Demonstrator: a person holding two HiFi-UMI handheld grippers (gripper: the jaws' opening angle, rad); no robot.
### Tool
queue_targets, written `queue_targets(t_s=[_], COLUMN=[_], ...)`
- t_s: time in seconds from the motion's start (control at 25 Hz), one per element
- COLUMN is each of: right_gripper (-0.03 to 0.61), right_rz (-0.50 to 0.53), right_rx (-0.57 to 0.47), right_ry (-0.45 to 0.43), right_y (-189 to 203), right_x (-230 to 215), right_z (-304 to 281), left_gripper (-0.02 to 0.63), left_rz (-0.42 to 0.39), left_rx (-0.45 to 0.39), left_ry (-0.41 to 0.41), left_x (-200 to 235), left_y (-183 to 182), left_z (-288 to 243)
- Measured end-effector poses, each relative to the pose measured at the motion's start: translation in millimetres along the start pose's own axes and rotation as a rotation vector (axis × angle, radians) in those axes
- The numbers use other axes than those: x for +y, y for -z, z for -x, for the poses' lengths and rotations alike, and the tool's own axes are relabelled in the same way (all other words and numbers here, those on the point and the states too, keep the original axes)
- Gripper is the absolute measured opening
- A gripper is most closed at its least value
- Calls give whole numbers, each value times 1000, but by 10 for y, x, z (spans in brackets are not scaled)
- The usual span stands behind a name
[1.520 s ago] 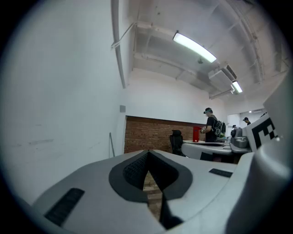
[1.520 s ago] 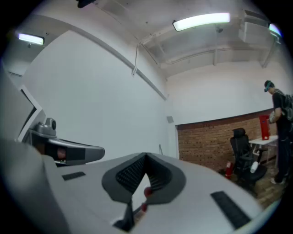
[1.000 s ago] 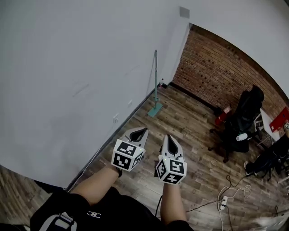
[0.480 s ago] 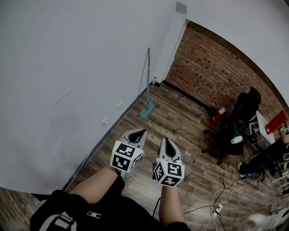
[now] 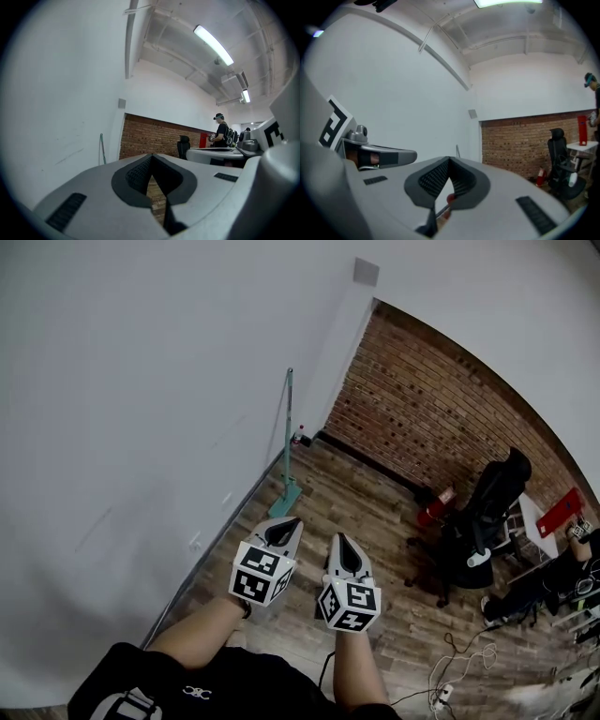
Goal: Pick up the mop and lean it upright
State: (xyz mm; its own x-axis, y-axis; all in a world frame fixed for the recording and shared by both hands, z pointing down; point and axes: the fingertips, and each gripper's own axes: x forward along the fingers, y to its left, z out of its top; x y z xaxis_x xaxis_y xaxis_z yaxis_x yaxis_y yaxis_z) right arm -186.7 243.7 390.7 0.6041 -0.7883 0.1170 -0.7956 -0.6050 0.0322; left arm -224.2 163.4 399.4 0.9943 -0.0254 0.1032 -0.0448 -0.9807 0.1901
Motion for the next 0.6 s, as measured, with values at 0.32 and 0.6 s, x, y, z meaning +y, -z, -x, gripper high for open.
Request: queue_targets(t_s=[0.32,0.6], right_gripper=[14,14], right_rz=[-19,-86], right_rx=[15,20], right_ry=[19,0], right_y=[66,62], right_x=[-45,-220], right_z=[-787,-1435], left_gripper=[-5,-5], left_rz=[-1,-4], left_rx=[35,37], left_ry=[13,2], left_x=[611,995], left_y=[-14,-112], left_z=[-523,-965])
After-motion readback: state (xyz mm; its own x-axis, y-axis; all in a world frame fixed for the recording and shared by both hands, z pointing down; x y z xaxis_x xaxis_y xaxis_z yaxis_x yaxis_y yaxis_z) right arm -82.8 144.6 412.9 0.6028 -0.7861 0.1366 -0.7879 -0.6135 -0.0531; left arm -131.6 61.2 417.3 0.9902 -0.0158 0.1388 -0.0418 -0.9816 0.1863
